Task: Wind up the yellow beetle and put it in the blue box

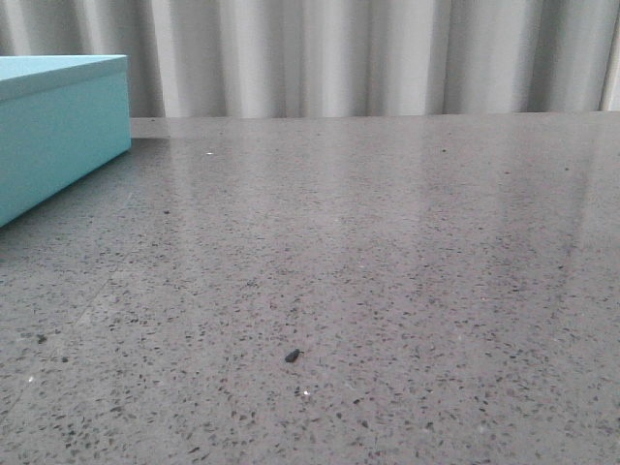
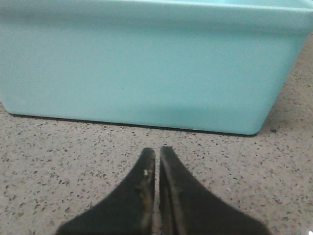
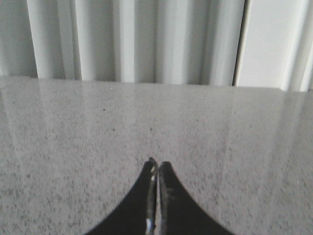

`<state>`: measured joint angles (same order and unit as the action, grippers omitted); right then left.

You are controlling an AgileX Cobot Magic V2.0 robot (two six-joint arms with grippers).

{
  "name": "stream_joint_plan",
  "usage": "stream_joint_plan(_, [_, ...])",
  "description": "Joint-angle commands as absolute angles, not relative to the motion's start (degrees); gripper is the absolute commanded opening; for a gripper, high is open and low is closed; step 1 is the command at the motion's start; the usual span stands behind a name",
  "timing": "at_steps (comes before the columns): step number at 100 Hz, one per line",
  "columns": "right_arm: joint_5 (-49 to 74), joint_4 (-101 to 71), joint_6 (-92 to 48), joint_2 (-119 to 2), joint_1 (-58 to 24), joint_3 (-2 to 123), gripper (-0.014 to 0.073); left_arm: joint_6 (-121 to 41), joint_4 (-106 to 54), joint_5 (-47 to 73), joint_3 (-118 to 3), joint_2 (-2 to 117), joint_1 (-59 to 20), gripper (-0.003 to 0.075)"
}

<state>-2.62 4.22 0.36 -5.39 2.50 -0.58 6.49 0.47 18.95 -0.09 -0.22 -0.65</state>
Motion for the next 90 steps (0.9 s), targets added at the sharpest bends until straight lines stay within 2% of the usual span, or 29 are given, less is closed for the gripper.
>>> stream_joint_plan(1, [-2.2,4.0,0.5,-3.7,2.8,-1.7,-0.0043,6.6,0.0,16.3,1.4,-2.0,-0.8,-0.0021])
stream_joint_plan(14, [5.6,4.0,0.5,1.9,2.8,-1.7,-0.0043,6.6,0.0,16.3,1.4,-2.0,-0.8,-0.0021])
stream_joint_plan(39, [18.3,4.0,0.5,1.7,2.8,-1.7,-0.0043,6.6,0.0,16.3,1.4,-2.0,-0.8,-0.0021])
stream_joint_plan(90, [17.8,4.0,0.5,1.7,2.8,-1.7,-0.0043,6.6,0.0,16.3,1.4,-2.0,-0.8,-0.0021])
